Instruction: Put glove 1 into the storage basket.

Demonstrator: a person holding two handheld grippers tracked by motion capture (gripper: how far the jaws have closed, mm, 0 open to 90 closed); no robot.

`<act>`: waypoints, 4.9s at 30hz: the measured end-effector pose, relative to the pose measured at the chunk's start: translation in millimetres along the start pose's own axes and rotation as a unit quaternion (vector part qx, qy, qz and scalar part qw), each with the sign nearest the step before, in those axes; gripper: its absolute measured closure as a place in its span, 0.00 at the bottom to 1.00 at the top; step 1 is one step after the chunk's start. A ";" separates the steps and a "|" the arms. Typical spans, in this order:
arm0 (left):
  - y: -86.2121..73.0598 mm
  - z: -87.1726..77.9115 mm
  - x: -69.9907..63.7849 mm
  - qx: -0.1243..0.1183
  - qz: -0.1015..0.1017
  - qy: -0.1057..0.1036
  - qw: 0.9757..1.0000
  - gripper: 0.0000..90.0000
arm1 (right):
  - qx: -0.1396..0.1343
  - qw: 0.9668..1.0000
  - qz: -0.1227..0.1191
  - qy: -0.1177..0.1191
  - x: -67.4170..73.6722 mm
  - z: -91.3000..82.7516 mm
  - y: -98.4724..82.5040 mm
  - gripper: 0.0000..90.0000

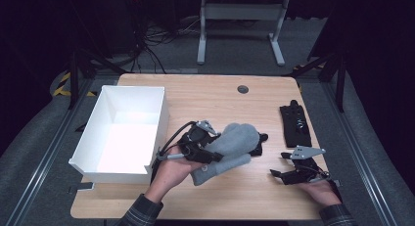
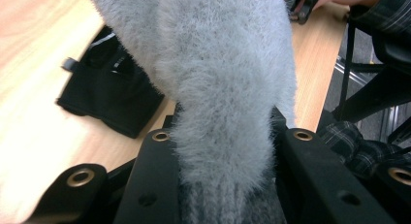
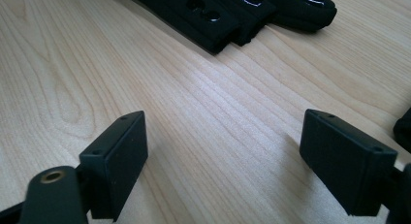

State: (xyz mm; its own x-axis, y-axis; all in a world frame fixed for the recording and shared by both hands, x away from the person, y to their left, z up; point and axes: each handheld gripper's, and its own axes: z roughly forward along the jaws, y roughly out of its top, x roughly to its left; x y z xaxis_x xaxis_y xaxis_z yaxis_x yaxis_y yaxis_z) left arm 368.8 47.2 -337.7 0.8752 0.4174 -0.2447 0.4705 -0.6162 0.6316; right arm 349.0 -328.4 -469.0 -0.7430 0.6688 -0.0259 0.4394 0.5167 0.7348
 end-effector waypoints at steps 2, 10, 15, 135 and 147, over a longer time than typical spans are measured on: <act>1.5 -5.3 1.2 -0.005 -0.001 0.002 1.000 0.79 | 0.000 1.000 0.000 0.000 0.0 0.0 0.0 0.20; 7.9 -44.5 9.6 -0.037 -0.009 0.030 0.999 0.79 | 0.000 1.000 0.001 0.000 0.1 0.0 0.0 0.20; 7.7 -69.7 17.7 -0.054 -0.015 0.055 0.997 0.79 | 0.000 1.000 0.000 0.000 0.0 0.0 0.0 0.20; -33.2 -78.7 57.2 -0.116 -0.122 0.138 0.976 0.20 | 0.000 1.000 0.001 0.000 0.3 0.0 0.0 0.20; -16.9 -41.0 30.3 -0.090 -0.081 0.121 0.985 0.19 | 0.000 1.000 0.000 0.000 0.3 0.1 0.0 0.20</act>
State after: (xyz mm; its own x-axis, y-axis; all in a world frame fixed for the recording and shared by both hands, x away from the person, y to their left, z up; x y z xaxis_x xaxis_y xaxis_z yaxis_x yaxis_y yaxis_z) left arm 382.7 97.6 -325.6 0.7274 0.6613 -0.1832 0.5545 -0.4091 0.7247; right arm 348.8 -328.2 -469.1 -0.7426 0.6692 -0.0254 0.4399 0.5161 0.7349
